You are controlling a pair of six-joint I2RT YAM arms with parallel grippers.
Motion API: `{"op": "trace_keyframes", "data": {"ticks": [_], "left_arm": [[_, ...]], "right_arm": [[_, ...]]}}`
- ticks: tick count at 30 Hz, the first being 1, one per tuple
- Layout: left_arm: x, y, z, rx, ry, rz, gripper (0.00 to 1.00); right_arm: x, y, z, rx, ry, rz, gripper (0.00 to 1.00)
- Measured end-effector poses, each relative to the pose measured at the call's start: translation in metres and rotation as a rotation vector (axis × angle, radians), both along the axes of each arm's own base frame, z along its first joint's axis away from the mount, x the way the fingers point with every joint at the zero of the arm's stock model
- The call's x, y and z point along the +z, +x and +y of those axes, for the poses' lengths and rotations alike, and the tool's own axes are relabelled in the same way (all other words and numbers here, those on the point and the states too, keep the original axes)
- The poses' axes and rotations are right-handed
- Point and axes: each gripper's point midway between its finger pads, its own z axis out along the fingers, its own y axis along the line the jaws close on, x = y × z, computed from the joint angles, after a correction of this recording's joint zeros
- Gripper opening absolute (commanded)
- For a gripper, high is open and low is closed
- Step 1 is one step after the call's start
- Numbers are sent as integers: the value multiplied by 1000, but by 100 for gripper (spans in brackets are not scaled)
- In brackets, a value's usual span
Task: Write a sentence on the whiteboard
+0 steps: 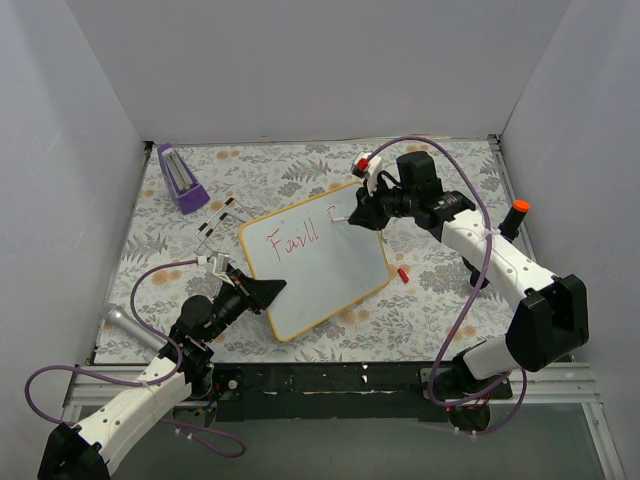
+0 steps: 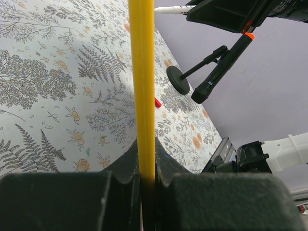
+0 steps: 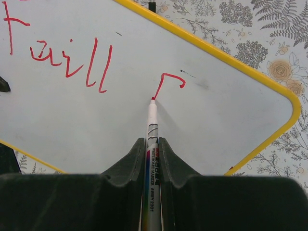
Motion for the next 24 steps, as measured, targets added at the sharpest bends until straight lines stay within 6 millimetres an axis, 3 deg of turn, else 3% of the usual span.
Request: {"op": "trace_keyframes", "data": {"ticks": [17,24], "left_arm": [[0,0,0,1,-2,1,0],[0,0,0,4,-6,7,0]], "right_arm": [[-3,0,0,0,-4,9,1],[-16,-9,-5,9,-23,32,1]]}}
